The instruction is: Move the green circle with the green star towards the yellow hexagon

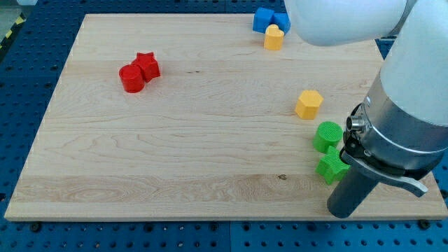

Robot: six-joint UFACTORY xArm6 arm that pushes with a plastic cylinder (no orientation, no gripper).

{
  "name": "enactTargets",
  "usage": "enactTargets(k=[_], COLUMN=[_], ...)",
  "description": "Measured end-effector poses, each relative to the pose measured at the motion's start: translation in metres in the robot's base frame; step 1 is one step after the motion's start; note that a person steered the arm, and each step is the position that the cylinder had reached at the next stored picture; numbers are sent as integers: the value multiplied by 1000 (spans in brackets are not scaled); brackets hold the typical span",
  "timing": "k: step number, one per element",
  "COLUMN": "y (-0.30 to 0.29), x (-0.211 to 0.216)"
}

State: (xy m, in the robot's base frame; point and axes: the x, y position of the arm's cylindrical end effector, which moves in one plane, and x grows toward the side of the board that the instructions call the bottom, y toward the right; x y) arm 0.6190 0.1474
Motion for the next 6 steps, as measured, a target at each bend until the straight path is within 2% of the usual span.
enactTargets(k=[3, 6], y=[3, -19], x=[-24, -79])
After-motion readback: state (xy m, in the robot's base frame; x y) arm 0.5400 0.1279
